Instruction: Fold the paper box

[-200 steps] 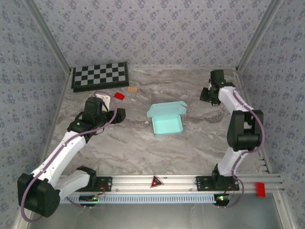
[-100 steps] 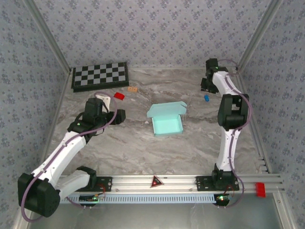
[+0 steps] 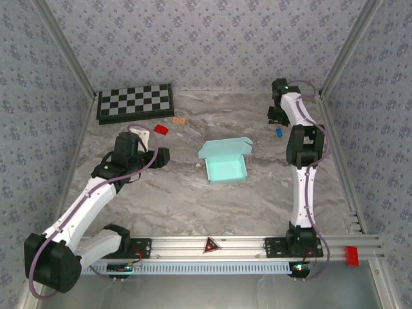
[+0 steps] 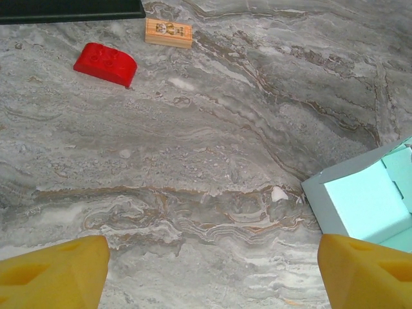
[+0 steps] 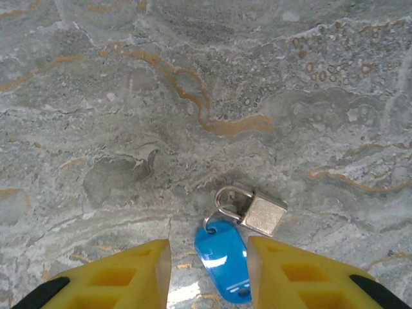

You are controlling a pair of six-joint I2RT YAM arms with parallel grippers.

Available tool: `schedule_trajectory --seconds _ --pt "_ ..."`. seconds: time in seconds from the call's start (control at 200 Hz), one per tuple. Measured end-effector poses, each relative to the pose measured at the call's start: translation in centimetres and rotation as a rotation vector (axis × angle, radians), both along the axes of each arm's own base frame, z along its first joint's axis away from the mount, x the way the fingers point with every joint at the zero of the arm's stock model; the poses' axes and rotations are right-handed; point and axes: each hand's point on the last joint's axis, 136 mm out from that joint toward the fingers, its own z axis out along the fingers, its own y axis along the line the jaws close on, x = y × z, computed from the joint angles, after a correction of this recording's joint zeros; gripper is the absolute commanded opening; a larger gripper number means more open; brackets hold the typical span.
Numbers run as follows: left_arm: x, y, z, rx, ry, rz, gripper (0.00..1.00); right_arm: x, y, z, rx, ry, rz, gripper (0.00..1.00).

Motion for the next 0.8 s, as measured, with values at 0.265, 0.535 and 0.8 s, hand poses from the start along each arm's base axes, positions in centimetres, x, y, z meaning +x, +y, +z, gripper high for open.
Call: schedule_trajectory --seconds 0.265,0.535,0.8 --pt "0.0 -0.2 -0.4 -0.001 0.012 -0.006 0.84 -0.5 -0.4 -1.8 -0.026 0.062 0.01 0.36" --pt "0.0 -0.1 -0.6 0.0 0.016 -0.006 0.84 -0.6 -0.7 -1.6 -0.047 0.073 0.017 0.35" --pt "-0.2 -0.1 -1.0 0.002 0.025 -0.006 0.84 -0.8 -0.9 -1.9 -0.056 0.088 0.018 0.29"
